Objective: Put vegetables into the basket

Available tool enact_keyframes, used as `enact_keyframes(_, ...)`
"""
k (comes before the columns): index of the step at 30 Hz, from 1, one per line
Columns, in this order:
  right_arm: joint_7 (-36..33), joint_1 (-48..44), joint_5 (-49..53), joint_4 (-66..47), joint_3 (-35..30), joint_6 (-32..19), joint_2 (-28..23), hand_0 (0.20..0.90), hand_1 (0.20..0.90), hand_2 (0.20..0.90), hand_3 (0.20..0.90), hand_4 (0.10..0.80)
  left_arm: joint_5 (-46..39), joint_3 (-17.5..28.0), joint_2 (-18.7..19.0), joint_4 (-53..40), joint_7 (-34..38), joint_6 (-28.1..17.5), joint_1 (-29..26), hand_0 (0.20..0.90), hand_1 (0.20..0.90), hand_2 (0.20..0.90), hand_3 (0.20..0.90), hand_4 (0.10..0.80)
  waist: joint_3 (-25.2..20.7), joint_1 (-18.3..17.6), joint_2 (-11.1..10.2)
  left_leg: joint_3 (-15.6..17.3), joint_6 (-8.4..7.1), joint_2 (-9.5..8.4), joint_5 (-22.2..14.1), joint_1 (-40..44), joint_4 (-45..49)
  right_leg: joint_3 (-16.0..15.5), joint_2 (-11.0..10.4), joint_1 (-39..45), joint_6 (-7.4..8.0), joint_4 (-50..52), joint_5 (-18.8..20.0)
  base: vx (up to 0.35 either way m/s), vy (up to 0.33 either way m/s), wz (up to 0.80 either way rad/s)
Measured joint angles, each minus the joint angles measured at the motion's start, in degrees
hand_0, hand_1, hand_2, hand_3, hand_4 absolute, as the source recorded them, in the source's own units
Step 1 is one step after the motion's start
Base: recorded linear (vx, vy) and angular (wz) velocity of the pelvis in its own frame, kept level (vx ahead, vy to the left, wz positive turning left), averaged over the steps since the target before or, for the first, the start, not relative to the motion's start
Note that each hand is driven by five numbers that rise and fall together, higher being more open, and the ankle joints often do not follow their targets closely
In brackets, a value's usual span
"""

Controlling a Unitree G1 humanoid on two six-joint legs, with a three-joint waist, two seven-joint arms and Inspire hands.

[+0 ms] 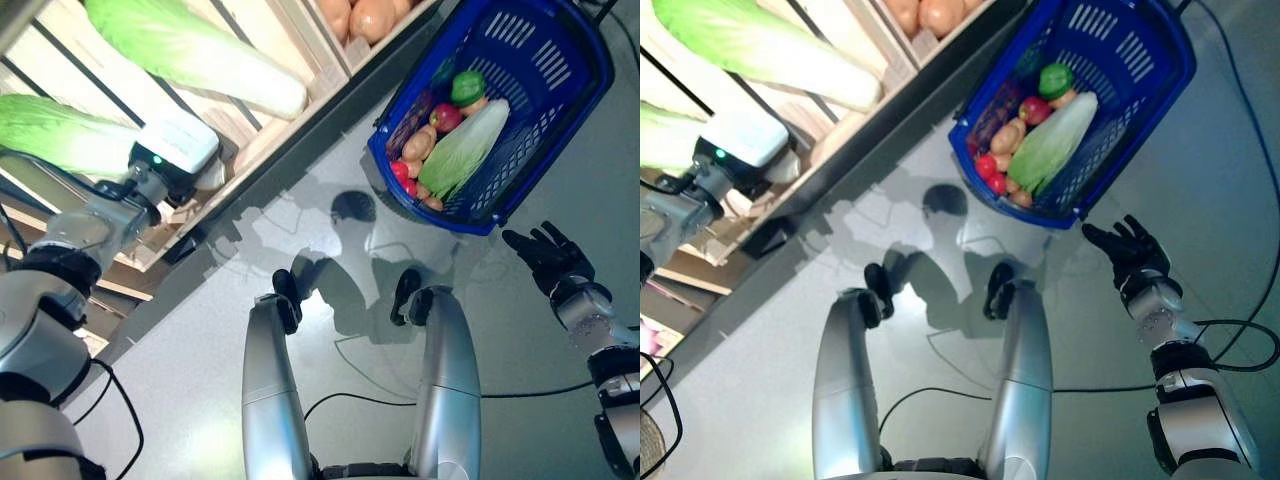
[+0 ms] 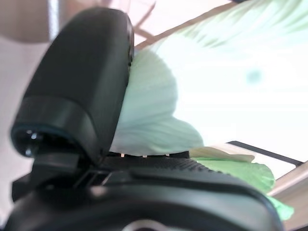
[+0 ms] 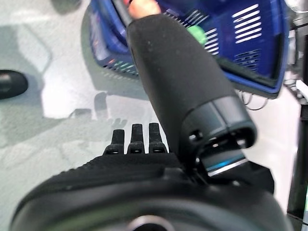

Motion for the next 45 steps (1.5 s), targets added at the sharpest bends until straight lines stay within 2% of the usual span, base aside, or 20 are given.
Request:
enact_keyframes(5, 0.0, 1.8, -0.1, -0.1, 0.0, -0.4, 0.8, 0.900, 0.900, 0.900, 0.900, 0.800, -0.8, 1.2, 0.2, 0.4, 1.3, -1.1, 0.5, 0.300, 0.300, 0.300, 0.300, 0.400, 0.0, 0.1, 0.0, 0.8, -0.32, -0.05, 0.1, 6.3, -2.9, -0.3, 0.2, 5.8, 0.49, -1.9, -0.3, 0.051, -0.074, 0.00)
enact_keyframes(11, 0.1, 6.0, -0.7, -2.8, 0.0, -2.3, 4.1, 0.900, 0.900, 0.900, 0.900, 0.800, -9.1, 8.1, 0.6, -0.7, 5.8, -7.8, 6.1, 0.300, 0.300, 0.300, 0.300, 0.400, 0.0, -0.1, -0.2, 0.9, -1.44, -0.23, 0.5, 17.6, -7.9, -2.0, 0.4, 17.0, 0.42, -5.1, -1.8, 0.141, -0.090, 0.05)
enact_keyframes(12, 0.0, 7.0, -1.8, -4.1, -0.1, -2.9, 5.1, 0.900, 0.900, 0.900, 0.900, 0.800, -11.2, 12.3, 0.6, -2.6, 5.8, -9.5, 9.0, 0.300, 0.300, 0.300, 0.300, 0.400, -0.1, -0.3, -0.3, 1.0, -1.87, -0.69, 0.8, 20.0, -9.6, -2.3, 0.2, 19.2, 0.52, -5.9, -2.1, 0.133, -0.078, 0.08)
enact_keyframes(14, 0.1, 10.5, -4.7, -7.5, -0.1, -3.5, 6.8, 0.900, 0.900, 0.900, 0.900, 0.800, -14.9, 17.6, 0.6, -6.7, 5.9, -12.3, 14.2, 0.300, 0.300, 0.300, 0.300, 0.400, -0.5, -0.4, -0.9, 1.1, -2.37, -0.93, 1.2, 24.9, -12.4, -2.7, 0.3, 23.8, 0.66, -7.4, -2.8, 0.114, -0.082, 0.12)
enact_keyframes(15, 0.5, 11.6, -5.7, -8.6, -0.1, -3.8, 7.2, 0.900, 0.900, 0.900, 0.900, 0.800, -16.4, 18.7, 0.6, -7.9, 5.9, -13.3, 15.5, 0.300, 0.300, 0.300, 0.300, 0.400, -0.9, -0.2, -1.2, 1.2, -2.48, -1.01, 1.3, 26.3, -13.2, -2.7, 0.3, 24.9, 0.78, -7.6, -3.1, 0.139, -0.098, 0.06)
enact_keyframes(17, 1.7, 14.8, -11.0, -14.3, -0.1, -5.8, 8.5, 0.900, 0.900, 0.900, 0.900, 0.800, -21.1, 25.9, 0.5, -12.8, 5.6, -16.5, 20.7, 0.300, 0.300, 0.300, 0.300, 0.400, -2.7, 1.0, -2.0, 2.0, -3.07, -1.01, 1.7, 29.3, -16.1, -3.1, 0.2, 26.9, 0.59, -8.7, -3.6, 0.124, -0.092, -0.04)
enact_keyframes(20, 4.7, 16.1, -17.5, -18.9, -0.1, -7.2, 9.0, 0.900, 0.900, 0.900, 0.900, 0.800, -25.7, 32.7, -1.1, -17.5, 3.2, -18.3, 25.6, 0.300, 0.300, 0.300, 0.300, 0.400, -2.9, 1.0, -2.3, 2.4, -3.76, -1.18, 2.9, 33.6, -19.6, -4.1, 0.2, 30.9, 0.73, -10.9, -3.5, 0.084, -0.121, 0.03)
enact_keyframes(21, 6.7, 16.9, -20.5, -20.5, 0.0, -8.3, 9.1, 0.900, 0.900, 0.900, 0.900, 0.800, -28.5, 35.6, -3.1, -19.1, 1.9, -19.5, 28.1, 0.300, 0.300, 0.300, 0.300, 0.400, -3.2, 1.0, -2.2, 2.5, -3.91, -1.37, 3.5, 36.4, -22.0, -4.7, 0.3, 33.6, 0.90, -12.7, -3.4, 0.049, -0.110, 0.07)
enact_keyframes(24, 9.0, 18.0, -25.3, -22.2, 0.1, -9.3, 9.3, 0.900, 0.900, 0.900, 0.900, 0.800, -34.1, 39.2, -7.9, -20.4, -1.4, -21.0, 31.9, 0.300, 0.300, 0.300, 0.300, 0.400, -6.8, 1.2, -2.2, 3.4, -3.74, -1.66, 5.5, 39.6, -27.4, -5.5, 0.6, 36.0, 1.31, -16.3, -2.7, 0.110, -0.115, 0.08)
enact_keyframes(26, 10.4, 18.4, -30.2, -22.5, 0.3, -9.8, 10.5, 0.900, 0.900, 0.900, 0.900, 0.800, -39.5, 42.3, -13.7, -21.6, -5.5, -21.2, 35.4, 0.300, 0.300, 0.300, 0.300, 0.400, -8.3, 1.4, -1.9, 3.9, -3.94, -1.70, 7.1, 45.7, -33.2, -6.4, 1.6, 41.7, 1.91, -20.8, -1.8, 0.194, -0.146, 0.03)
enact_keyframes(27, 10.8, 18.9, -31.8, -22.6, 0.6, -10.2, 10.9, 0.900, 0.900, 0.900, 0.900, 0.800, -41.1, 42.4, -15.0, -22.0, -6.6, -21.2, 36.5, 0.300, 0.300, 0.300, 0.300, 0.400, -9.8, 1.4, -1.9, 4.0, -3.99, -1.71, 7.3, 46.6, -34.4, -6.5, 1.9, 42.4, 2.06, -21.8, -1.7, 0.218, -0.151, -0.03)
enact_keyframes(28, 11.0, 19.6, -35.1, -23.1, 1.6, -10.2, 11.2, 0.900, 0.900, 0.900, 0.900, 0.800, -45.4, 43.9, -18.9, -22.9, -10.1, -21.1, 38.7, 0.300, 0.300, 0.300, 0.300, 0.400, -11.4, 1.6, -1.3, 4.5, -4.08, -1.66, 8.6, 50.2, -38.4, -7.4, 2.7, 45.9, 2.36, -25.2, -0.8, 0.127, -0.102, 0.02)
enact_keyframes(29, 11.5, 20.0, -36.6, -23.2, 2.2, -10.5, 11.2, 0.900, 0.900, 0.900, 0.900, 0.800, -47.8, 43.9, -20.6, -23.3, -11.3, -21.1, 39.3, 0.300, 0.300, 0.300, 0.300, 0.400, -12.3, 1.5, -1.1, 4.6, -3.94, -1.62, 9.0, 51.7, -40.1, -7.7, 2.9, 47.5, 2.72, -26.9, -0.3, 0.144, -0.154, 0.05)
enact_keyframes(30, 12.4, 20.1, -38.8, -23.3, 3.4, -10.5, 11.1, 0.900, 0.900, 0.900, 0.900, 0.800, -53.2, 44.2, -24.4, -24.2, -14.5, -20.4, 40.0, 0.300, 0.300, 0.300, 0.300, 0.400, -13.6, 1.8, -0.6, 5.4, -3.90, -1.70, 10.5, 55.5, -44.3, -8.1, 4.0, 50.9, 3.32, -30.4, 0.8, 0.063, -0.101, 0.05)
enact_keyframes(33, 13.9, 19.5, -39.7, -24.5, 5.7, -10.5, 11.6, 0.900, 0.900, 0.900, 0.900, 0.800, -60.7, 44.4, -29.4, -25.6, -17.9, -19.8, 40.6, 0.300, 0.300, 0.300, 0.300, 0.400, -17.0, 1.8, 0.0, 5.9, -3.50, -2.10, 11.6, 58.2, -48.2, -8.5, 4.5, 54.3, 4.42, -35.4, 2.7, 0.045, -0.104, 0.05)
enact_keyframes(38, 16.7, 16.3, -40.6, -25.3, 9.0, -8.6, 12.0, 0.900, 0.900, 0.900, 0.900, 0.800, -66.0, 44.3, -34.8, -27.6, -19.5, -18.3, 40.5, 0.300, 0.300, 0.300, 0.300, 0.400, -19.7, 2.3, 0.1, 5.9, -2.44, -2.76, 12.4, 62.1, -52.1, -9.3, 5.6, 60.7, 5.98, -43.9, 6.1, 0.024, -0.128, 0.10)
enact_keyframes(45, 18.5, 11.8, -40.6, -27.2, 10.4, -6.3, 13.3, 0.900, 0.900, 0.900, 0.900, 0.800, -69.0, 42.4, -36.4, -28.3, -20.7, -15.9, 40.5, 0.300, 0.300, 0.300, 0.300, 0.400, -21.9, 2.7, -1.0, 6.0, -1.62, -3.36, 13.2, 64.7, -55.2, -9.4, 7.2, 67.2, 7.14, -55.7, 12.0, 0.018, -0.080, 0.02)
